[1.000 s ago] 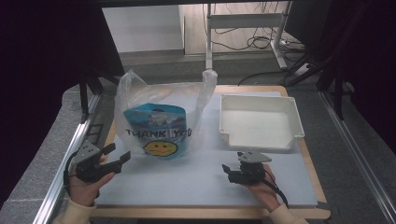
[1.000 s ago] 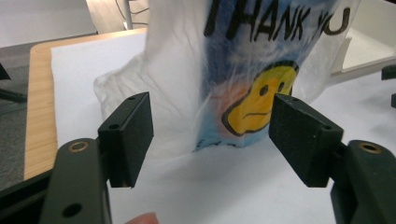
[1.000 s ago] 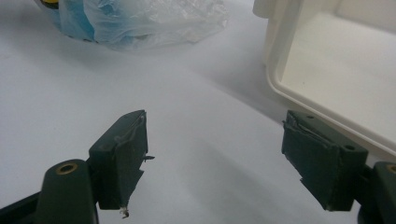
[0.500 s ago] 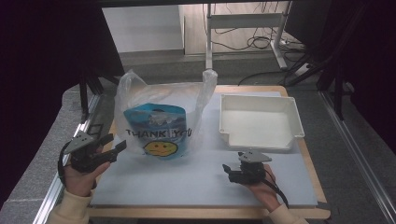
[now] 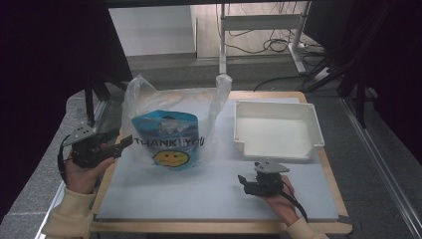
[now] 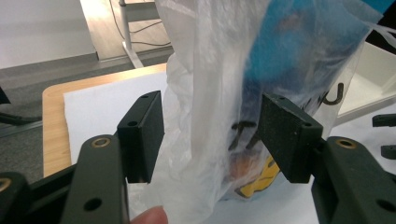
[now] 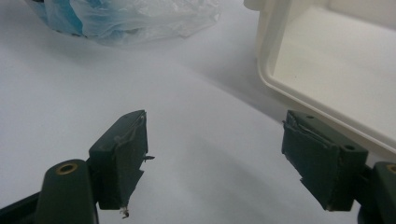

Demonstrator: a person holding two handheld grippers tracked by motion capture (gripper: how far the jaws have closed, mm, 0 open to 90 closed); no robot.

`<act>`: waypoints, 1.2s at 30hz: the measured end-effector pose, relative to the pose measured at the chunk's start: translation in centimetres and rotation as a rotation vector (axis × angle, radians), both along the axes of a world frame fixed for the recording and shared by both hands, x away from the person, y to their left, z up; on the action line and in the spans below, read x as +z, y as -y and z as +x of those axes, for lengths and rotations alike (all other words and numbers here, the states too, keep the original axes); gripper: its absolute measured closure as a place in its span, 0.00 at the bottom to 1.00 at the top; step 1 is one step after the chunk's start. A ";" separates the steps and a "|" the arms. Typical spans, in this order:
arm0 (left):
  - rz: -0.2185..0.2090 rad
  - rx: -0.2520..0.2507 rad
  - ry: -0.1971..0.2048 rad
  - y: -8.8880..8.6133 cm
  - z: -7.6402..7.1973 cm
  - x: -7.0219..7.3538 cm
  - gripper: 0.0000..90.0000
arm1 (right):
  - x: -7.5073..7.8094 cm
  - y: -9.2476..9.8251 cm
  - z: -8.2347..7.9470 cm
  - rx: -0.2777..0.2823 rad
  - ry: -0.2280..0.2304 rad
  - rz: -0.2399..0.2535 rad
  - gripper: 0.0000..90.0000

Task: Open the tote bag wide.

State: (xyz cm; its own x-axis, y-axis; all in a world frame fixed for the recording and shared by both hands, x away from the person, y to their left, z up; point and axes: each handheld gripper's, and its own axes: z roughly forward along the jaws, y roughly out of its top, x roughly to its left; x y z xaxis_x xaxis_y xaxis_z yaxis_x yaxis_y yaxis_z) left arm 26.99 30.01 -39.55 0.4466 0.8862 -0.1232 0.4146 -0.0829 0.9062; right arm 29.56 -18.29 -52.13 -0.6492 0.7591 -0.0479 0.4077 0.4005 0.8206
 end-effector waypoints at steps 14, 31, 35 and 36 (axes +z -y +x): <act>0.010 -0.051 -0.002 0.9 0.7 -0.4 0.99 | 0.0 0.2 0.1 -0.013 -0.001 -0.005 0.25; -0.030 -0.069 0.022 0.6 -0.3 -0.9 1.00 | 0.3 0.3 -0.1 -0.005 0.017 0.009 0.26; -0.040 -0.067 0.021 0.0 -0.4 -1.0 1.00 | 0.2 0.3 -0.1 0.002 0.016 0.006 0.26; -0.049 -0.066 0.024 -0.2 -0.5 -0.9 1.00 | 0.2 0.3 0.0 0.003 0.017 0.009 0.26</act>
